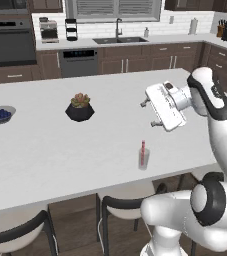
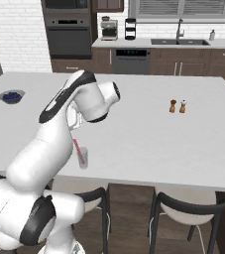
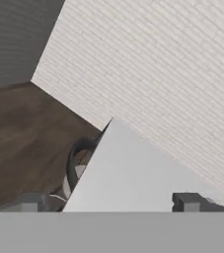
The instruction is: Take a straw from the drawer in front and place it inside the glass cup on the dining counter.
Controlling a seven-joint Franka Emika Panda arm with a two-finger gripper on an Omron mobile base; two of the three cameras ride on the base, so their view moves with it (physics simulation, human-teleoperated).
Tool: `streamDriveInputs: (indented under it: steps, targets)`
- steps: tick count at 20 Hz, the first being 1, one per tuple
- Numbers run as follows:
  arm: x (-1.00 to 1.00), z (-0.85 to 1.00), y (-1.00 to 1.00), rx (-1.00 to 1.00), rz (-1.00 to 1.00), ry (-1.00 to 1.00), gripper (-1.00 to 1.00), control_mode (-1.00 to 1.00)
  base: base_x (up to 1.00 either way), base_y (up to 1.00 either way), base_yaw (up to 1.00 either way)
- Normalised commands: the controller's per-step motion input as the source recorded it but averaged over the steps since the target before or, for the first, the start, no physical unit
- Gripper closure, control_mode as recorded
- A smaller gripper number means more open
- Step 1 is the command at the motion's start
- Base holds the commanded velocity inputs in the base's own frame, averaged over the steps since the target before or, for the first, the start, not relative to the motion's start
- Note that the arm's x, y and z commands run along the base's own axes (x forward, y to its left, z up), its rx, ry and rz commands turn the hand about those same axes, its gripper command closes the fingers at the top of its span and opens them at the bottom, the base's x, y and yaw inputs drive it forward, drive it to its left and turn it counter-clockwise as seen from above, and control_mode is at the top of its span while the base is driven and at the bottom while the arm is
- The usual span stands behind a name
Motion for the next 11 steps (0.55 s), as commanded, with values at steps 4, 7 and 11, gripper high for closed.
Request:
streamDriveInputs:
  steps: [4, 7, 11]
  targets:
    - [-0.50, 0.13, 0.67, -0.57, 0.00, -0.13, -1.00, -1.00, 0.00, 0.00, 0.00]
    - [-0.41, 0.00, 0.54, -0.59, 0.00, -0.06, -1.00, -1.00, 0.00, 0.00, 0.00]
    - [-0.34, -0.02, 0.43, -0.61, 0.00, -0.04, -1.00, -1.00, 0.00, 0.00, 0.00]
